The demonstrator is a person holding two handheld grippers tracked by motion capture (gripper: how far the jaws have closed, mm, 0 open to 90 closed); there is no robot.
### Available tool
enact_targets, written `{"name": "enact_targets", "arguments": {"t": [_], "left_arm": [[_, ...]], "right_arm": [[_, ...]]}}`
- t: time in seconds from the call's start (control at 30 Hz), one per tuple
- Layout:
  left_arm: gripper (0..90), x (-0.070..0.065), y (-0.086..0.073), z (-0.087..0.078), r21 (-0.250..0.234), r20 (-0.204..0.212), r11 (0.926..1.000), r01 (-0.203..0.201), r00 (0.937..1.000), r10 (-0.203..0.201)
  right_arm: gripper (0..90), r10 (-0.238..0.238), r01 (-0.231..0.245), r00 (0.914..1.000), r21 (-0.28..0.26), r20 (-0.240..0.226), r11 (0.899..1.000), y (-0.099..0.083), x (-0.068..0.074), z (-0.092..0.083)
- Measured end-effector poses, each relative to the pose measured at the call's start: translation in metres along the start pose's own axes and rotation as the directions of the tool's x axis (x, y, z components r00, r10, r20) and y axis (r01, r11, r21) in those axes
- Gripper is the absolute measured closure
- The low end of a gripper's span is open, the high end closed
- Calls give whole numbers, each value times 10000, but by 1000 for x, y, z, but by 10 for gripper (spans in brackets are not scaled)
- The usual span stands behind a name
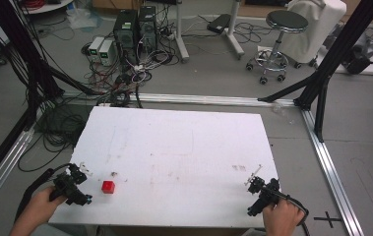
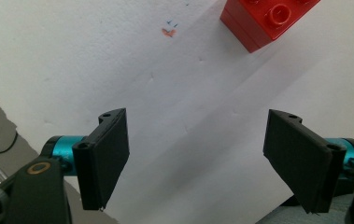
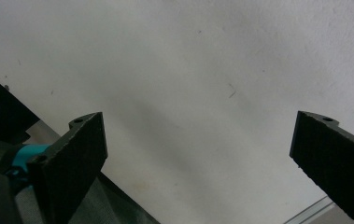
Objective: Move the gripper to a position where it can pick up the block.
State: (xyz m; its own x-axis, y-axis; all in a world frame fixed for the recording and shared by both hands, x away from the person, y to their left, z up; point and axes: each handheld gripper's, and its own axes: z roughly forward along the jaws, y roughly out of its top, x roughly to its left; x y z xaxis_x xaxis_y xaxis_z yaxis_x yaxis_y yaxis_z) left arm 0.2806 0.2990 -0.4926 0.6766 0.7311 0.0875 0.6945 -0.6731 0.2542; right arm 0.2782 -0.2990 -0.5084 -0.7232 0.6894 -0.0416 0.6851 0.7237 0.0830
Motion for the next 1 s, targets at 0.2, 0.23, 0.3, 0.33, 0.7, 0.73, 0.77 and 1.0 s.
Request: {"name": "enact_targets", "arguments": {"t": [0.2, 0.23, 0.3, 0.33, 0.7, 0.73, 0.77, 1.0], "left_arm": [[228, -1, 0, -3, -43, -165, 9998, -177, 9997, 177], [228, -1, 0, -3, -25, -197, 9998, -191, 9996, 190], [228, -1, 0, -4, -32, -167, 9998, -189, 9997, 188], [228, 0, 1, -4, -31, -153, 9998, -215, 9997, 215], [230, 2, -1, 0, -13, -21, 9999, -130, 9999, 130], [231, 1, -2, 0, 9, -123, 9999, -151, 9998, 151], [231, 2, -2, 0, 79, -98, 9998, -206, 9997, 207], [231, 1, -2, 1, -28, -94, 9998, -185, 9998, 185]], "right_arm": [[31, -62, 62, 10000, 9, 27, 10000, 0, 0, 0], [31, -41, 41, 10000, -26, 15, 10000, 0, 0, 0], [32, -73, 73, 10000, -8, 18, 10000, 0, 0, 0], [31, -64, 64, 10000, -6, 28, 10000, 0, 0, 0], [31, 8, -7, 9999, -33, 100, 10000, 1, 1, -1], [31, 6, -6, 9999, -30, 101, 10000, 1, 1, -1], [31, -4, 4, 9999, -29, 112, 10000, 1, 1, -1], [32, 28, -27, 9999, -39, 121, 10000, 1, 1, -1]]}}
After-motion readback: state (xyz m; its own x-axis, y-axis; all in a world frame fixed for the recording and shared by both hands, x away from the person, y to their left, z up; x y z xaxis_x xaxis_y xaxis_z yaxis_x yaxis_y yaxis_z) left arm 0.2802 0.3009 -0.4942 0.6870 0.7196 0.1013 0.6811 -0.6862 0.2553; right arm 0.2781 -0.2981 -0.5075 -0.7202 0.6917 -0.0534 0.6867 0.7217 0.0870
